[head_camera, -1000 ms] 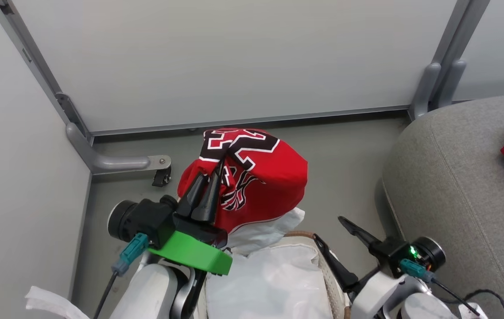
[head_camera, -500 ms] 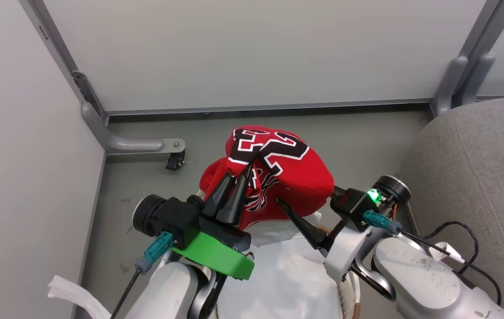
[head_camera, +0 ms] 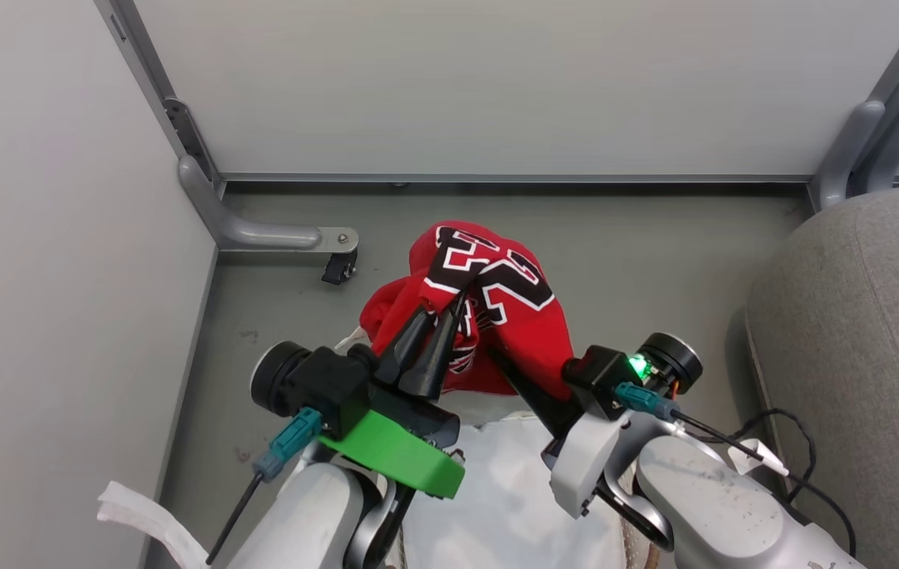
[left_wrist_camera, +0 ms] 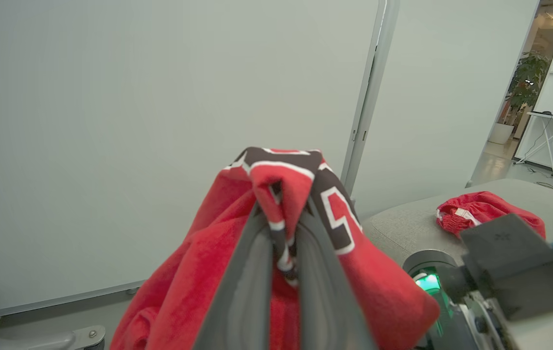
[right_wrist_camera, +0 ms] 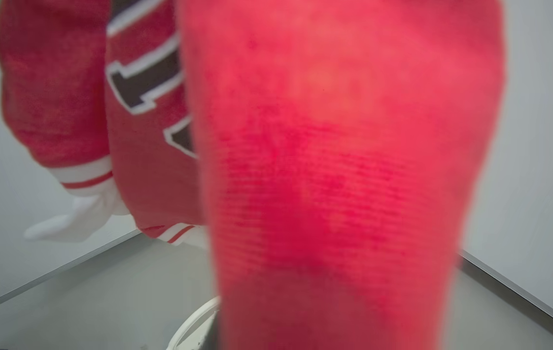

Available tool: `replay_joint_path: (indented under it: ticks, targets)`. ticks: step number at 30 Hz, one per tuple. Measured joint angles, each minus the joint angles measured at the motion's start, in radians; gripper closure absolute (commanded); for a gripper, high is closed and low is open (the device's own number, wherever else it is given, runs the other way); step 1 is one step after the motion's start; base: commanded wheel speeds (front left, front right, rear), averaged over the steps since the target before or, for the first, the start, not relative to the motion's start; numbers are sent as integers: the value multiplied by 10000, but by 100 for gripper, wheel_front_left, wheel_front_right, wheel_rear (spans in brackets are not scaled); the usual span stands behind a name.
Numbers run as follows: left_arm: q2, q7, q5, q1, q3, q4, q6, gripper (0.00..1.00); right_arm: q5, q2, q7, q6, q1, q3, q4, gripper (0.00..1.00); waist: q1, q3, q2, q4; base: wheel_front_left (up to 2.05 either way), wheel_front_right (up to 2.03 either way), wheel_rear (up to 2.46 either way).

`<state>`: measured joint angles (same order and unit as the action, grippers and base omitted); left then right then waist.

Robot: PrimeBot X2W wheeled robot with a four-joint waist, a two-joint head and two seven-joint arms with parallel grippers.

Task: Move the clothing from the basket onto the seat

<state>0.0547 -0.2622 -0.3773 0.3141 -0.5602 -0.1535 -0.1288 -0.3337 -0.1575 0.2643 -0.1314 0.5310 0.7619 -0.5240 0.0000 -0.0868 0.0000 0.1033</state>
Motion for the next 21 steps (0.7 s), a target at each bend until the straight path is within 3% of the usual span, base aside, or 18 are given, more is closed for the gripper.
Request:
replay_joint_path:
  ticks: [11, 12, 13, 21]
  targets:
    - [-19, 0, 8, -1, 180, 6, 0, 100, 2, 69, 0, 2, -80, -293, 77, 100, 0, -35, 0, -188, 0, 0, 0]
    - [-21, 0, 8, -3, 226, -23, 0, 53, 6, 79, 0, 2, -82, -347, 138, 100, 0, -35, 0, -223, 0, 0, 0]
    - [-23, 0, 35, -14, 290, -38, 0, 0, 19, 92, -2, 2, -96, -387, 192, 100, 0, -33, 0, -268, 0, 0, 0]
    - [-23, -17, 385, -179, 748, -253, 0, 0, 107, 161, -2, 2, -351, -803, 738, 100, 0, -44, 0, -966, 0, 0, 0]
